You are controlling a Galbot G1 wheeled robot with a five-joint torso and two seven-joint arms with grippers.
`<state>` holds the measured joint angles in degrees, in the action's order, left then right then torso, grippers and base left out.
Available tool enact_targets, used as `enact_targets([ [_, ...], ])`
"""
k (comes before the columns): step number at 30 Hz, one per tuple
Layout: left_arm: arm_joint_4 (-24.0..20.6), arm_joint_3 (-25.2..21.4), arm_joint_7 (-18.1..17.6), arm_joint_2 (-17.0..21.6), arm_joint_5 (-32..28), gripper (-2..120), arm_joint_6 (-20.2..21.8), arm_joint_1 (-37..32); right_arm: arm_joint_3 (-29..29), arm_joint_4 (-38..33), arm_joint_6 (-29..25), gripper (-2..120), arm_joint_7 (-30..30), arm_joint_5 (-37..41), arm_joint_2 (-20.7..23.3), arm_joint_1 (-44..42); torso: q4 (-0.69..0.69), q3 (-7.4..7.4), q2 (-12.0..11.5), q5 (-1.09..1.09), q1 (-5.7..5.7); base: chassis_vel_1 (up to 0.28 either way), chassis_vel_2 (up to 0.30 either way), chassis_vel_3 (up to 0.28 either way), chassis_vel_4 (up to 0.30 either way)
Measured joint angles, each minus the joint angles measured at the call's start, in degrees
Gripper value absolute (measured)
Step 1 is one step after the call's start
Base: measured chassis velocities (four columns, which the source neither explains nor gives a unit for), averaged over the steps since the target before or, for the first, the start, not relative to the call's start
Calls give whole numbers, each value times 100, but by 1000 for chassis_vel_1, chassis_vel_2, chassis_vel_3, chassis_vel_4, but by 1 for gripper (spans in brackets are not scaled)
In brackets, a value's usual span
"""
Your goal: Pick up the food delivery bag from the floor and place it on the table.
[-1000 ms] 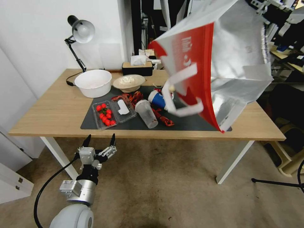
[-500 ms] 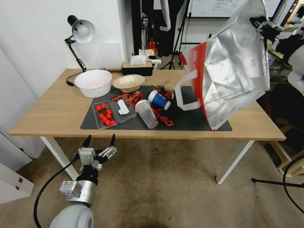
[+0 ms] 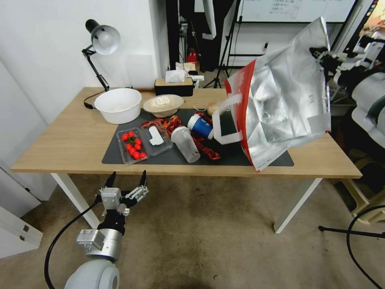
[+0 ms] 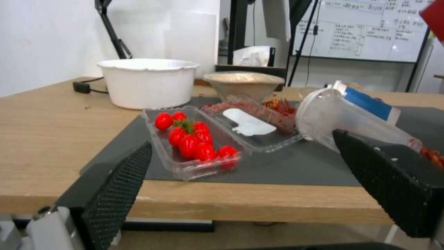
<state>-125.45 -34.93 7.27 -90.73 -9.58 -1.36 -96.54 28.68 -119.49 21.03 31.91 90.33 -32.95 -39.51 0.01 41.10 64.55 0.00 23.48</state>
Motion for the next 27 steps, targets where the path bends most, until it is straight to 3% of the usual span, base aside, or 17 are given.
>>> enact_targets([
  [10,1,12,11,-18,12,98,-12,-3,205,85,57,0,-2,-162,-136,-511,0,0,0,0,0,0,0,0,0],
  [27,46,19,28,-27,21,98,-44,1,6,432,102,0,-171,-693,-244,-553,0,0,-1,0,0,0,0,0,0],
])
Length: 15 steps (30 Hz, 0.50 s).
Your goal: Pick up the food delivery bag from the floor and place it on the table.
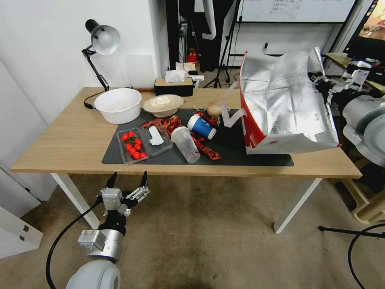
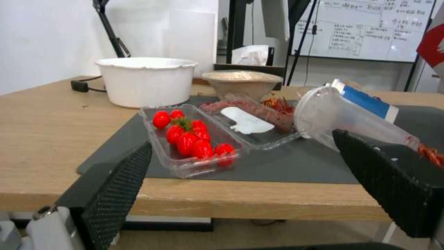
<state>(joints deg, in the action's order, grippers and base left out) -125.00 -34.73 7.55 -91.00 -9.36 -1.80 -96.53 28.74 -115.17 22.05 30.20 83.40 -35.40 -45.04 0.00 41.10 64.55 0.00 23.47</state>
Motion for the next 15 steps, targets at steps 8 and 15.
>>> enact_targets([
  [8,16,5,7,-8,5,98,0,9,-114,134,-76,0,-100,-139,-30,37,0,0,0,0,0,0,0,0,0],
  [15,18,8,10,-10,14,98,-3,3,-158,171,-109,0,-125,-239,-51,34,0,0,0,0,0,0,0,0,0],
])
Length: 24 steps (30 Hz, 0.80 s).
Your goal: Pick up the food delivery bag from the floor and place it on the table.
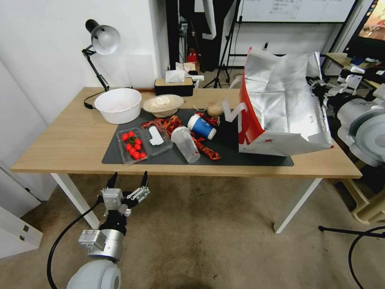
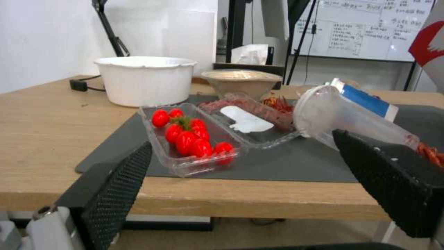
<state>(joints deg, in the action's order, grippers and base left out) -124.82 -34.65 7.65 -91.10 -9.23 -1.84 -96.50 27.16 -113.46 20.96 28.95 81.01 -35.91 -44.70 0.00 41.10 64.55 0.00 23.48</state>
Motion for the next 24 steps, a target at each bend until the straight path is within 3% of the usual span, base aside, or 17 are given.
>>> enact_targets([
  [16,-26,20,4,-15,8,98,-1,-9,-37,8,-6,0,-13,-134,-52,-94,0,0,0,0,0,0,0,0,0],
  [24,-5,21,13,-18,16,98,-19,-12,15,24,-102,25,-135,-294,-39,-122,0,0,0,0,0,0,0,0,0],
])
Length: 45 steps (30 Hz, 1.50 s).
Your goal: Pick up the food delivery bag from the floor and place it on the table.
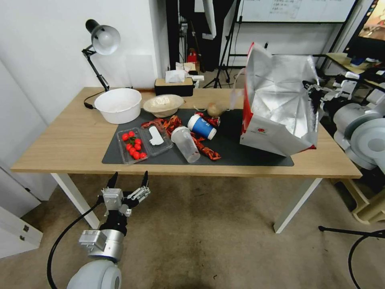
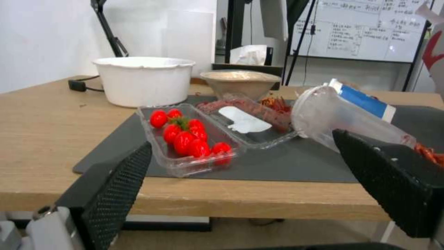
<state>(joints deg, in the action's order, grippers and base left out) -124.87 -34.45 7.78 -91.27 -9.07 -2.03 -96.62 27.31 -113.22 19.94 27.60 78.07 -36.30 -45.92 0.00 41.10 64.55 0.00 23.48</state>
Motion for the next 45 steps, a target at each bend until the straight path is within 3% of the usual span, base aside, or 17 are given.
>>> enact_targets([
  [7,1,3,16,-3,11,98,-19,-10,101,-12,-317,55,-310,-524,49,-83,0,0,0,-1,0,0,0,0,0],
  [16,-4,2,29,-18,19,98,-38,-26,269,-75,-539,84,-587,-1082,121,-328,0,0,0,0,0,0,0,0,0],
  [19,-9,5,32,-23,23,98,-44,-34,417,-243,-762,96,-972,-1191,125,-669,0,0,0,0,0,0,0,0,0],
  [25,-29,9,34,-27,25,98,-44,-35,675,-493,-1277,100,-1767,-1342,73,-1122,1,0,0,0,0,0,0,0,0],
  [27,-33,11,35,-31,26,98,-44,-38,830,-752,-1686,100,-2218,-1420,3,-1480,0,0,0,0,0,0,0,0,0],
  [35,-33,-10,29,-39,27,98,-52,-53,1091,-1235,-2357,100,-2895,-2200,-252,-2255,2,0,0,1,0,0,0,0,0],
  [45,-157,-240,-52,-87,95,98,-302,-261,357,-1371,-3034,100,-3148,-4017,-928,-2956,-2,0,0,0,0,0,0,0,0],
])
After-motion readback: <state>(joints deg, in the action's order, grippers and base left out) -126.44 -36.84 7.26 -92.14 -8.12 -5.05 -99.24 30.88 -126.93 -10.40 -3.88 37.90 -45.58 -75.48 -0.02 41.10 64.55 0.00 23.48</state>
